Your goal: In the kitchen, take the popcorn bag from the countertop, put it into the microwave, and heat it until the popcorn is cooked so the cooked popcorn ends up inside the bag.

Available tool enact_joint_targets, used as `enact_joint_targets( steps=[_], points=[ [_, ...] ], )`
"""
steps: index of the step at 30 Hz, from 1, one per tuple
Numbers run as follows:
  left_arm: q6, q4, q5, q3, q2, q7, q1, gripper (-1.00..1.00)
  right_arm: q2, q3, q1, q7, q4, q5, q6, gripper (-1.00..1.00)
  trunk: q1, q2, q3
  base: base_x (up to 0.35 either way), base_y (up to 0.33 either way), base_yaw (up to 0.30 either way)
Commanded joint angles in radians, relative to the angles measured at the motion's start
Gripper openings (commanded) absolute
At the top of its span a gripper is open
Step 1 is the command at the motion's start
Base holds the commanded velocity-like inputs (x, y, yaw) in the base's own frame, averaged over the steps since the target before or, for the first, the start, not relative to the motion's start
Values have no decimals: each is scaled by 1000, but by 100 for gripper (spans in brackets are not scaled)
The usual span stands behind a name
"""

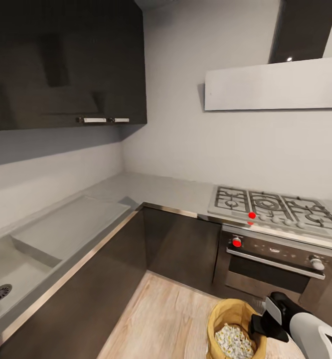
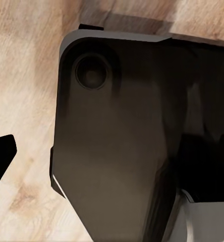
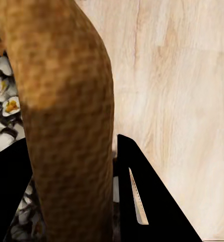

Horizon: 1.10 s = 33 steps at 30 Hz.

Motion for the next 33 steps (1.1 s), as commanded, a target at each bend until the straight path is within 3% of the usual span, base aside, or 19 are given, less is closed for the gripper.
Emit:
enact_joint_targets(
  steps=[1,15,19,23,33],
  points=[
    [-1,-1,7,7,0,-4,0,100,-5,-12,0,2,-1,7,5,-100,0,-1,-1,0,0,-225],
    [-1,-2,7,7,1,-3,0,100,-75,-23,0,0,-5,-2,9,-100,0,-1,7,0,0,-228],
    [-2,-2,7,8,1,-3,0,100,-98,-23,0,0,-6,-40,16,-100,0,-1,9,0,0,-229],
    [-2,-2,7,9,1,-4,0,100,-130,-23,0,0,-14,-51,57,-100,0,-1,11,0,0,-233],
    [-1,-2,7,8,1,-3,0,100,-138,-23,0,0,-17,-52,61,-100,0,-1,16,0,0,-268]
  ],
)
